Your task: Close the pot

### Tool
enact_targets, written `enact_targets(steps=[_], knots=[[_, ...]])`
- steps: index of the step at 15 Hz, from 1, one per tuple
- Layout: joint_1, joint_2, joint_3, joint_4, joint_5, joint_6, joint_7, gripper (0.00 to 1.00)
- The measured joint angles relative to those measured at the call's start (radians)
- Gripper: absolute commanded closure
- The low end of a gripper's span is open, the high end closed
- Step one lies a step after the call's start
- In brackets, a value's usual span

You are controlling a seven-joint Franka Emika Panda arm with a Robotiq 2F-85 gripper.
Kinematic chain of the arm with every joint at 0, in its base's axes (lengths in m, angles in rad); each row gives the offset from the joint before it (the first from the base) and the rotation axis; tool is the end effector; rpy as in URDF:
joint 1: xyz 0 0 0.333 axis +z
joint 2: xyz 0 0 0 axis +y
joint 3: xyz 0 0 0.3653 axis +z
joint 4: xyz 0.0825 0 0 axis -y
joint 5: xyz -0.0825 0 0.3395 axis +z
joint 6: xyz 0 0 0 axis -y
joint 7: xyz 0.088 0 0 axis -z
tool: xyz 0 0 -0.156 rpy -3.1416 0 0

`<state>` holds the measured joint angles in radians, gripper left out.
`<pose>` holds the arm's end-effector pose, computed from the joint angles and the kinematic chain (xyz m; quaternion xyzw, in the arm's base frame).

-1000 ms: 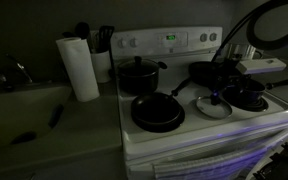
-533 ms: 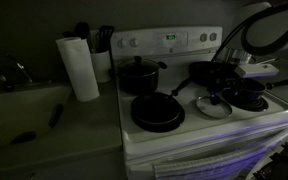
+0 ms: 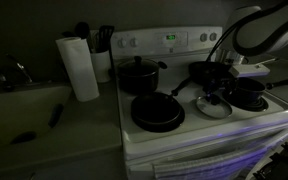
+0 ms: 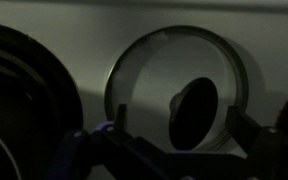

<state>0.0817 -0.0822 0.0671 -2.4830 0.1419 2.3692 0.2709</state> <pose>0.4199 0.0695 0.3505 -0.9925 0.1125 0.0249 0.0416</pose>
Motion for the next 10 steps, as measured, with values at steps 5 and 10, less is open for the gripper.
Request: enact_targets(steps=[5,10], knots=[[0.008,0.029,0.012,0.061,0.000,-0.004,-0.001,0.00],[0.008,0.056,0.013,0.068,0.011,-0.029,0.000,0.00]])
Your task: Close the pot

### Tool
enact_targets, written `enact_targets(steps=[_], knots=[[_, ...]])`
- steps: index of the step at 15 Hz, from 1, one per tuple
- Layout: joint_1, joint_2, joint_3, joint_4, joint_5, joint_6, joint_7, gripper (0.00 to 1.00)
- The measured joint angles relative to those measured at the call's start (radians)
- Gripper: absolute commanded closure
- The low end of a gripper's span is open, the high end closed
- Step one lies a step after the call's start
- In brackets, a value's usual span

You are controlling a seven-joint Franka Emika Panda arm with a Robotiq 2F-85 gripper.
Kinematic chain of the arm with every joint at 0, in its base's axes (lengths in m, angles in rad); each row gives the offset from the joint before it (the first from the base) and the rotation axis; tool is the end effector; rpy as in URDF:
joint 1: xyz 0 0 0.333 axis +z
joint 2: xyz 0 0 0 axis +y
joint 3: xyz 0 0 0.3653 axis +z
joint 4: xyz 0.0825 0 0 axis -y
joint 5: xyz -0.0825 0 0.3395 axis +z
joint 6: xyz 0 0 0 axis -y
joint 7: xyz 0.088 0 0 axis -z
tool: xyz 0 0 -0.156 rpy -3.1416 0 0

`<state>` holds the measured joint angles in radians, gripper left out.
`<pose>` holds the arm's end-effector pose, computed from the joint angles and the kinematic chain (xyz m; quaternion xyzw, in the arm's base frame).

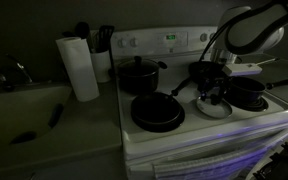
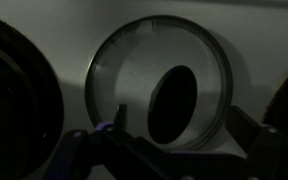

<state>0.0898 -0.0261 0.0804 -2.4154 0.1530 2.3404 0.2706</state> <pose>0.4381 0.0832 0.3491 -0.9928 0.1045 0.0353 0.0459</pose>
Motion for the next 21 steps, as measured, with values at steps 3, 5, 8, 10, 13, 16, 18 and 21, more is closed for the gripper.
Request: enact_targets(steps=[3,5,8,10,13,16,18,21], knots=[[0.004,0.009,0.005,0.009,0.000,-0.049,0.011,0.00],[0.006,0.009,0.008,0.016,0.000,-0.090,0.038,0.00],[0.007,0.009,0.008,0.018,-0.021,-0.108,0.109,0.00],[0.007,0.009,0.009,0.018,-0.062,-0.108,0.187,0.00],[0.007,0.009,0.012,0.018,-0.110,-0.107,0.277,0.00],[0.008,0.009,0.014,0.018,-0.106,-0.098,0.303,0.00],[0.008,0.009,0.015,0.018,-0.105,-0.098,0.325,0.26],[0.008,0.009,0.017,0.018,-0.105,-0.098,0.358,0.48]])
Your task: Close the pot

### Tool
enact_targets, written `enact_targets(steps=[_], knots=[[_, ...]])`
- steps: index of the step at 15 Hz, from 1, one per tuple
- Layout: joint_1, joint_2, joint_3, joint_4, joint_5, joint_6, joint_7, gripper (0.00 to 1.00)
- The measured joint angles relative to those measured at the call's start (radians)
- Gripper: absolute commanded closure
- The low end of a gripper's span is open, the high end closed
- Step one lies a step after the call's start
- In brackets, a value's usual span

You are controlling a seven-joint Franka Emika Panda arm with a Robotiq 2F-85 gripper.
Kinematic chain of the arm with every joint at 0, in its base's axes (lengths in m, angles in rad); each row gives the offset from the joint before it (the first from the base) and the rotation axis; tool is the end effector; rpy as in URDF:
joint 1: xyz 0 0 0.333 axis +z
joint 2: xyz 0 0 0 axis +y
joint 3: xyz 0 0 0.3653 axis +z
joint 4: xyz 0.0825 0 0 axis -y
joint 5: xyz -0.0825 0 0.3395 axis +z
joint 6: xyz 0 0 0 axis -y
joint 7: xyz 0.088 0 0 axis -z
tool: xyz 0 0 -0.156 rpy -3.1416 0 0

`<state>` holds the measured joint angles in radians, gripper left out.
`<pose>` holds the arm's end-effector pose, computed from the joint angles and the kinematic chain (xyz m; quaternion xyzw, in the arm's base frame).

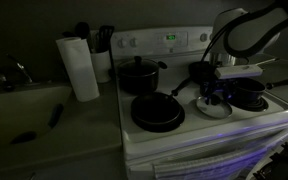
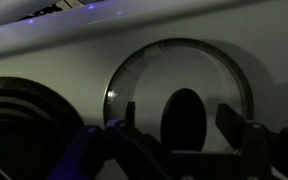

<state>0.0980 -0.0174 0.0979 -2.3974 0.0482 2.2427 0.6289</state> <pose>0.4270 0.0881 0.3443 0.9706 -0.2302 -0.0696 0.0120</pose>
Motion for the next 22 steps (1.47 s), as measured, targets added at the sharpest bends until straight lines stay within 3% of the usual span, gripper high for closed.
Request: enact_targets(steps=[6,17,22], knots=[[0.001,-0.007,0.001,0.001,0.000,0.001,0.033,0.85],[0.020,-0.005,0.026,0.016,-0.037,-0.022,0.008,0.85],[0.032,-0.007,0.032,0.070,-0.066,-0.139,-0.170,0.85]])
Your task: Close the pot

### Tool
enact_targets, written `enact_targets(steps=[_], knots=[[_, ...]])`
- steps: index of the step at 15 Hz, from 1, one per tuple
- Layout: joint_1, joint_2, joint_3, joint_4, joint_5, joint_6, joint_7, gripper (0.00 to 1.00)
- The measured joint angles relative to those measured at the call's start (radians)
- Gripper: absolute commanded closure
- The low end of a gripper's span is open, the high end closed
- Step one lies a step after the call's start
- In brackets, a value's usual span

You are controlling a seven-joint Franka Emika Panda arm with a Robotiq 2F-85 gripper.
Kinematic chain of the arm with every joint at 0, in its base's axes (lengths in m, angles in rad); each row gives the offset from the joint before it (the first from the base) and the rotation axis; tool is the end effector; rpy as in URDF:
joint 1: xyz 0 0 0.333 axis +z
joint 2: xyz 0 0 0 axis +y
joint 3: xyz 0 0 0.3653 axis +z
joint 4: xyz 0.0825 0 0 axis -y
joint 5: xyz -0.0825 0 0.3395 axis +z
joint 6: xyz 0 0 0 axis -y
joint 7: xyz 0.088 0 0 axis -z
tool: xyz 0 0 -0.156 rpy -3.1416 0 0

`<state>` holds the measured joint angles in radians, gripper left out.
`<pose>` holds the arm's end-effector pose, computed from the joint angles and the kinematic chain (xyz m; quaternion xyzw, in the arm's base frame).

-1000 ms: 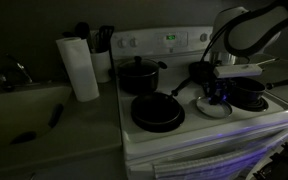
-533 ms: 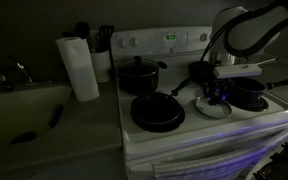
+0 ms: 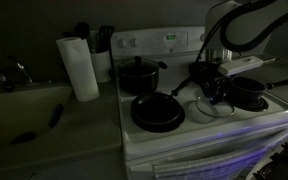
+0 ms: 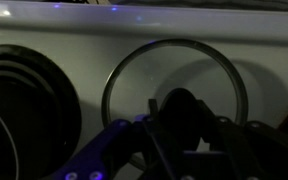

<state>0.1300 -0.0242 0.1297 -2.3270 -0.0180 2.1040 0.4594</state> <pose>0.4225 0.1107 0.3643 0.9906 -0.0941 -0.0899 0.0432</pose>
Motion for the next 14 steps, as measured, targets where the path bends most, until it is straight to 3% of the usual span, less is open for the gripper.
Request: enact_targets(steps=[8,14], knots=[[-0.030,-0.038,-0.057,0.029,-0.107,-0.034,-0.364,0.85],[-0.063,-0.131,-0.099,0.029,-0.140,-0.015,-0.497,0.85]])
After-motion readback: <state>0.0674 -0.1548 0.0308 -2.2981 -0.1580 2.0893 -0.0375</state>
